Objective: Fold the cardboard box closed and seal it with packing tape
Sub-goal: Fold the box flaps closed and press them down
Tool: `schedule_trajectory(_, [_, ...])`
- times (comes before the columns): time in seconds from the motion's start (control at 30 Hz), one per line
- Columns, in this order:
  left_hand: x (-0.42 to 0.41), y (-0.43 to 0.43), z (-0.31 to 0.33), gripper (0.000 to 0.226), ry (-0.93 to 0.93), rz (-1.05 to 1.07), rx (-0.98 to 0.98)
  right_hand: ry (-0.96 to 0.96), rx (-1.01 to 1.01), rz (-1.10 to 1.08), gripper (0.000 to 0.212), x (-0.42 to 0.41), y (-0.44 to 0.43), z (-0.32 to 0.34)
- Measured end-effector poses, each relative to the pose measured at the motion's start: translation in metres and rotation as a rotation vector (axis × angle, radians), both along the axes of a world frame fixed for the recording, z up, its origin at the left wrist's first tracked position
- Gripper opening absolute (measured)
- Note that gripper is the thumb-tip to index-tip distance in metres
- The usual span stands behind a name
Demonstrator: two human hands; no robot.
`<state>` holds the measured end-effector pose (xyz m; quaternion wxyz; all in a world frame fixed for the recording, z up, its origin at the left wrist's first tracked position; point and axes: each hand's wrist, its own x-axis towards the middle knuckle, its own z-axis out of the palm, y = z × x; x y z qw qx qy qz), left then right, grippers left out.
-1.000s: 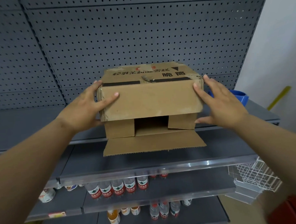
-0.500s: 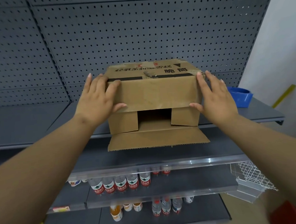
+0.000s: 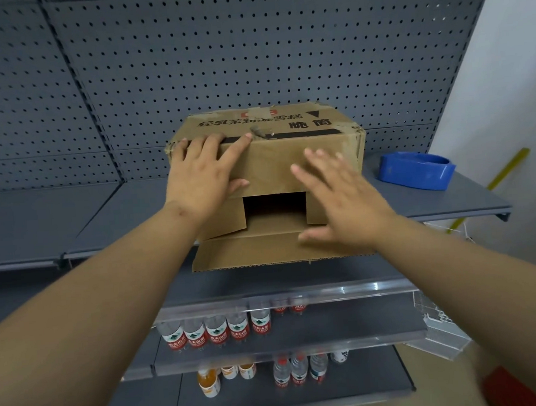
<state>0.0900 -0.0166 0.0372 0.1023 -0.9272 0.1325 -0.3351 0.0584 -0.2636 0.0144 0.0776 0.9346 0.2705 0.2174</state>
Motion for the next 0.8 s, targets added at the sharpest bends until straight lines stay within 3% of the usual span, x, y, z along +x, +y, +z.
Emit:
schedule_trajectory(0.17, [0.000,0.001,-0.003,0.072,0.000,0.001,-0.002,0.089,-0.165,0.062,0.121,-0.005,-0.004,-0.027])
schedule_trajectory(0.27, [-0.001,0.005,-0.004,0.072,-0.010,-0.006,-0.005,0.048,-0.182,0.015,0.129,-0.005,-0.008,-0.033])
schedule_trajectory(0.53, [-0.004,0.002,-0.003,0.073,0.010,-0.006,-0.018,-0.120,0.090,-0.217,0.129,0.001,-0.004,-0.008])
schedule_trajectory(0.8, [-0.009,-0.004,-0.005,0.081,0.027,0.012,-0.027,-0.127,0.147,-0.298,0.121,0.017,0.022,0.003])
